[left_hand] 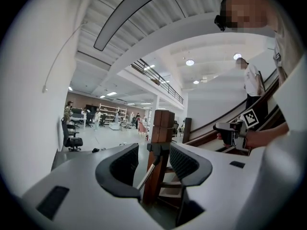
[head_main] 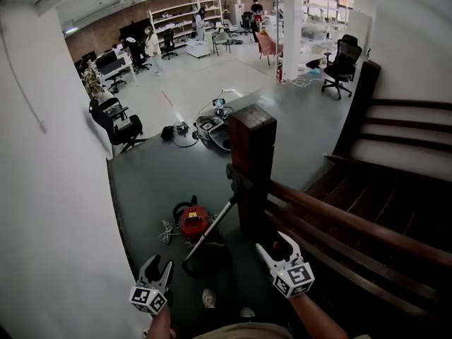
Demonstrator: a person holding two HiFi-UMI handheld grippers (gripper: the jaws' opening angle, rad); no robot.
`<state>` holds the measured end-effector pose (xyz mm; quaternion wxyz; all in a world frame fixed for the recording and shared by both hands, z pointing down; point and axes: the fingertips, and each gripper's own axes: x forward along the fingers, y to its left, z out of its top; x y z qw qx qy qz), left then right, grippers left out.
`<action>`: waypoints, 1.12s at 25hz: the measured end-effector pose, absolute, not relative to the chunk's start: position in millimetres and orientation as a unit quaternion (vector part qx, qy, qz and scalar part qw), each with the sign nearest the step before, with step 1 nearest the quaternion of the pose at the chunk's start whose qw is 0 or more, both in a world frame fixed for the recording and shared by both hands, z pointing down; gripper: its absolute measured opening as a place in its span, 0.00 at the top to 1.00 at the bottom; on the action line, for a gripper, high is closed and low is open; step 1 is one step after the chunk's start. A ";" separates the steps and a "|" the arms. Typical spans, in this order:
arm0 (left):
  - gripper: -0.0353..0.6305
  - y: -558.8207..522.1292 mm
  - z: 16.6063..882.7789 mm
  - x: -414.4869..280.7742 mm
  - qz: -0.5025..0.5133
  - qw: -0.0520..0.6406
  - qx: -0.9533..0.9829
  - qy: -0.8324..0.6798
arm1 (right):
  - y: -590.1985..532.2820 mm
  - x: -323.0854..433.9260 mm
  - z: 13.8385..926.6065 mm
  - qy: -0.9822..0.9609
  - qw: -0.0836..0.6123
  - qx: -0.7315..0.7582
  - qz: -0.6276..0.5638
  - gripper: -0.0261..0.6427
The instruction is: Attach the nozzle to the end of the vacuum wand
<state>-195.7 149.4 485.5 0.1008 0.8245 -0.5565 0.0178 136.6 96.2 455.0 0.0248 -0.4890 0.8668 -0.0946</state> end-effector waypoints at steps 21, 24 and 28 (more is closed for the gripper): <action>0.63 155.5 579.6 -220.9 0.075 0.157 0.818 -0.548 | 109.5 126.6 541.4 0.852 -0.117 -0.508 -0.059 0.77; 0.63 149.5 580.6 -211.3 0.073 0.155 0.826 -0.537 | 110.6 120.7 547.6 0.852 -0.116 -0.506 -0.064 0.77; 0.63 149.1 568.1 -200.0 0.069 0.154 0.832 -0.529 | 114.6 121.7 536.1 0.854 -0.100 -0.506 -0.070 0.78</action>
